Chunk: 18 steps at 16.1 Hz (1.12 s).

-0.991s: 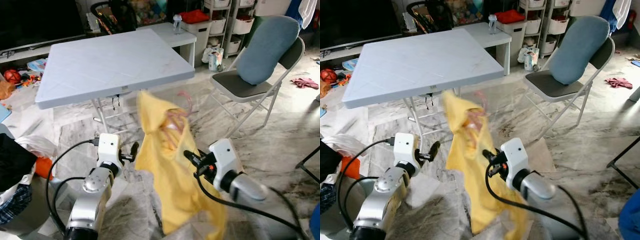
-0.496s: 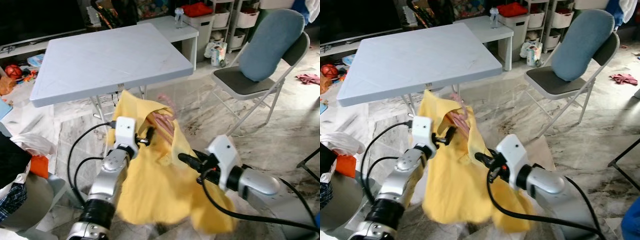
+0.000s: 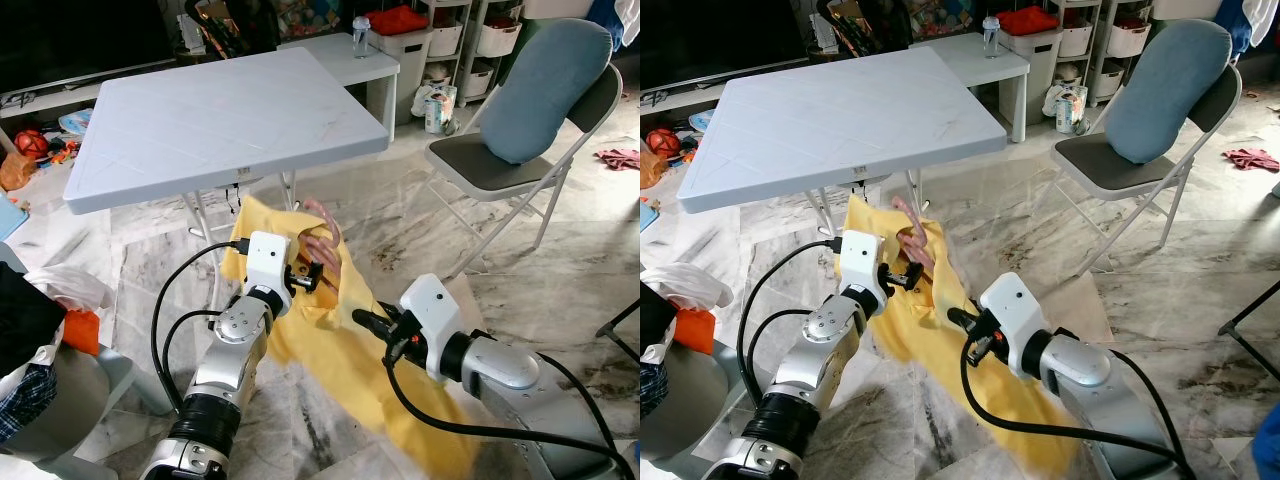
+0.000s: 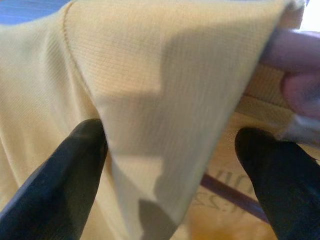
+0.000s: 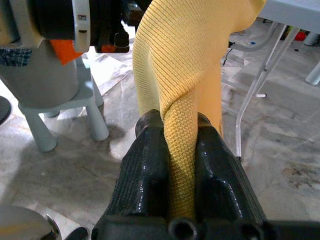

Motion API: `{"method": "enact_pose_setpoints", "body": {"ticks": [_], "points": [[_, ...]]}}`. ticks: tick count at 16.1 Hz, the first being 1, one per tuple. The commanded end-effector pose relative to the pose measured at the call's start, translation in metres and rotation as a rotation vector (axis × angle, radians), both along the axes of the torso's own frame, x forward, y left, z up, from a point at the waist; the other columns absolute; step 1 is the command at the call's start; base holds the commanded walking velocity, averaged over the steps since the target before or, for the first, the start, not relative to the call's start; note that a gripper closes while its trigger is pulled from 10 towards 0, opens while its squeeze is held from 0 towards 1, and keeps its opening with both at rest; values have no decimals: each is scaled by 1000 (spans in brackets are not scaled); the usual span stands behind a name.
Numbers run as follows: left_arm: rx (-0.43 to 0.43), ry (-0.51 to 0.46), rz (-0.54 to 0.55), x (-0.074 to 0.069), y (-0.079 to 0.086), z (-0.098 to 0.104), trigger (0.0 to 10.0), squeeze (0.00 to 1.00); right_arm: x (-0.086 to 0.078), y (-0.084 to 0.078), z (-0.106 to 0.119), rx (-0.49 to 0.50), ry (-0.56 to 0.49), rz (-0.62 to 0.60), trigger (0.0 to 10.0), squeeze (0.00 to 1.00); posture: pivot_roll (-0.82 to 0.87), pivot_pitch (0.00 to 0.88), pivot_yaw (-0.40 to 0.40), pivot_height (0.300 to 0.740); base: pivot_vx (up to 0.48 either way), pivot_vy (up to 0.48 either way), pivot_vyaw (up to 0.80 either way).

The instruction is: Hang hanger

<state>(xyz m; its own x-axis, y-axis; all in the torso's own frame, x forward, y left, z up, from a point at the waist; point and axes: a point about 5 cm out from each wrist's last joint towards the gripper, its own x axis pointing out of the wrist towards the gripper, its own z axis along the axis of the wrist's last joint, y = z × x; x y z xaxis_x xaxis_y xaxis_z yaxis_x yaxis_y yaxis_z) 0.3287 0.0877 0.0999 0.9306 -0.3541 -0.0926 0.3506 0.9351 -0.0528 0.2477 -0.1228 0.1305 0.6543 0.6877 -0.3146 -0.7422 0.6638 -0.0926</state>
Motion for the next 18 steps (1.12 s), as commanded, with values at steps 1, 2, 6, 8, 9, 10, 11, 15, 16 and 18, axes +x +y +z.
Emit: {"method": "enact_pose_setpoints", "body": {"ticks": [1,2,6,8,9,10,11,15,16,18], "points": [[-6,-17,22,4,8,3,39,0,-1,3,8,16,-35,45,10000,0,-144,0,70,740,0,0,0],[-4,-31,28,5,10,5,2471,0,-1,-2,6,0,-22,52,10000,0,-145,0,70,740,0,0,0],[31,-24,64,7,22,1,8118,0,-4,-17,2,-61,18,100,10000,0,-147,0,69,740,0,0,0],[80,-19,155,13,43,0,10000,0,-8,-30,4,-92,44,147,10000,0,-145,0,68,740,0,0,0],[86,-15,174,14,48,0,10000,0,-9,-35,4,-111,50,165,10000,0,-145,0,68,740,0,0,0],[102,-14,194,16,53,0,10000,0,-10,-40,5,-123,58,171,10000,0,-146,0,66,740,0,0,0],[108,-14,210,17,58,0,10000,0,-11,-48,5,-148,72,180,10000,0,-147,0,66,740,0,0,0],[127,-22,225,18,62,0,10000,0,-6,-78,0,-328,58,155,10000,0,-153,0,71,740,0,0,0],[125,-11,210,17,59,-2,10000,0,5,-83,-1,-368,25,78,10000,0,-152,0,70,740,0,0,0],[119,-3,173,14,50,-5,10000,0,20,-83,-1,-383,-32,-34,10000,0,-147,0,69,740,0,0,0]]}}
